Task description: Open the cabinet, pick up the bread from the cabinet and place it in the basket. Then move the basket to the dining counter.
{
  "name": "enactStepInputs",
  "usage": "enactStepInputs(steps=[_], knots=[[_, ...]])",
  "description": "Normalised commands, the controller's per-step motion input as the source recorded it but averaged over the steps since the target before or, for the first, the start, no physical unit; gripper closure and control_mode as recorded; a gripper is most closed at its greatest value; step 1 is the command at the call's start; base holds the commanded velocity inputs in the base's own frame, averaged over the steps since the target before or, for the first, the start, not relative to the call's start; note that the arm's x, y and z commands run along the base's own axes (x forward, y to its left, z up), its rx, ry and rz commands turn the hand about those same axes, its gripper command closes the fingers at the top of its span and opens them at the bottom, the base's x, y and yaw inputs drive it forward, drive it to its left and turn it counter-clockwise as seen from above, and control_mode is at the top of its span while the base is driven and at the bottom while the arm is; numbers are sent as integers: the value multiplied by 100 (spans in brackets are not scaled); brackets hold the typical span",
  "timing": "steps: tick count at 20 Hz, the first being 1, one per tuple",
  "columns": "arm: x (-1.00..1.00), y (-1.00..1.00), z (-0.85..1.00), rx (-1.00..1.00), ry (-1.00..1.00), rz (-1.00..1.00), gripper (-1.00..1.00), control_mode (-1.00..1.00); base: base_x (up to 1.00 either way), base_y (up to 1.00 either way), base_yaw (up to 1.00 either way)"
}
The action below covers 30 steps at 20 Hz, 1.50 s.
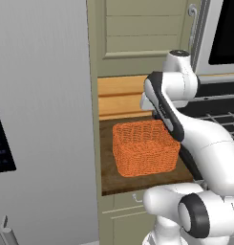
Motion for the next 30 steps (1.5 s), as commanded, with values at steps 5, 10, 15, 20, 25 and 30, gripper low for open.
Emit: enactStepInputs(steps=[5, 10, 15, 20, 25, 30], knots=[[-51, 0, 2, -1, -24, -1, -100, -100, 0, 0, 0], [-82, -25, 27, -1, -49, -9, -100, -100, 0, 0, 0], [-75, -23, 52, -3, -48, -7, -100, -100, 0, 0, 0], [-47, -55, 45, -1, -44, -1, -100, -100, 0, 0, 0], [-17, -37, 54, -3, -34, 0, -100, -100, 0, 0, 0], [0, -8, 80, 0, -15, 0, -100, -100, 0, 0, 0]])
